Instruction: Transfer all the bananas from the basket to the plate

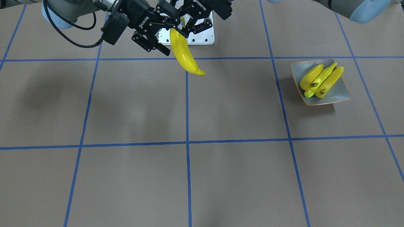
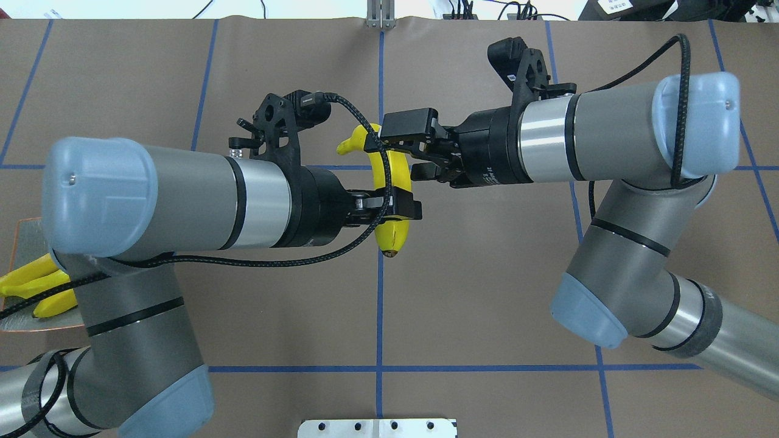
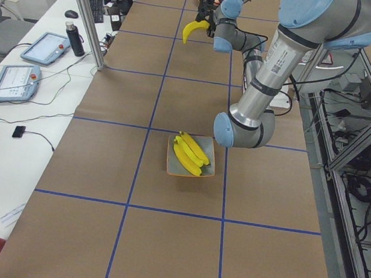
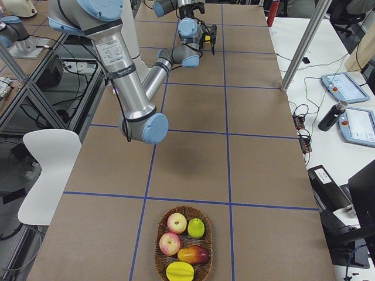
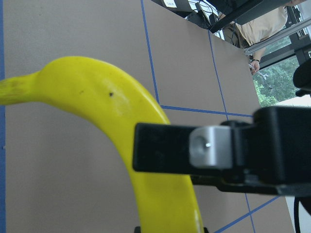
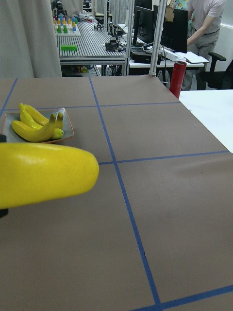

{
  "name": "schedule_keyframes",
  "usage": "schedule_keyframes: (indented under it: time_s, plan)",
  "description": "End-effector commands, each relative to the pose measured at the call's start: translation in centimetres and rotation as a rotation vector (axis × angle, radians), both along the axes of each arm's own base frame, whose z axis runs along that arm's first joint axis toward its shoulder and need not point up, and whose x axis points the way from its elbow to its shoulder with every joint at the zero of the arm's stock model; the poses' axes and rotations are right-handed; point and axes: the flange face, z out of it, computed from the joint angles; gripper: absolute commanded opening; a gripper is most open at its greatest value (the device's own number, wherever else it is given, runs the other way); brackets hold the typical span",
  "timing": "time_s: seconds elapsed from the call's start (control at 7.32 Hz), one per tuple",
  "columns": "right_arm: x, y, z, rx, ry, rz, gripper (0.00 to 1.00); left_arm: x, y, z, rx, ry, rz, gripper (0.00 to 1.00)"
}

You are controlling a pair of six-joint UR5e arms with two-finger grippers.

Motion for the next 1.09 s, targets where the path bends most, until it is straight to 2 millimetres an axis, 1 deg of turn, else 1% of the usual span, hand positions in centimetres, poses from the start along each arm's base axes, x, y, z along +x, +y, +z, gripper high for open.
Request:
schedule_keyframes:
  time_s: [0.0, 0.14, 0.27, 0.41, 0.55, 0.68, 0.82, 0.96]
  plan:
    - [3.0, -3.4, 2.9, -0.031, 0.093, 0.065, 1.0, -0.3, -0.2, 4.5, -0.05, -0.068, -0.005, 0.0]
    - [4.2, -5.6, 4.8, -0.046, 0.213, 0.081, 1.0, -1.9, 0.1, 8.7, -0.072, -0.13, -0.015, 0.0]
    - [5.0, -6.9, 7.2, -0.027, 0.335, 0.089, 1.0, -4.2, -1.2, 12.9, -0.071, -0.207, -0.055, 0.0]
    - [6.4, -8.1, 10.0, -0.015, 0.421, 0.101, 1.0, -5.8, -1.4, 17.2, -0.026, -0.307, -0.061, 0.0]
    - [7.7, -8.6, 12.3, 0.007, 0.477, 0.108, 1.0, -7.9, -1.7, 20.6, 0.065, -0.406, -0.064, 0.0]
    - [9.5, -9.4, 14.1, -0.004, 0.514, 0.12, 1.0, -9.0, -1.6, 23.5, 0.169, -0.503, -0.045, 0.0]
    - [11.2, -10.4, 15.2, 0.016, 0.588, 0.093, 1.0, -9.9, -1.4, 25.8, 0.25, -0.576, -0.015, 0.0]
    - [12.3, -10.9, 16.5, 0.045, 0.663, 0.066, 1.0, -11.4, -0.9, 28.0, 0.325, -0.651, 0.006, 0.0]
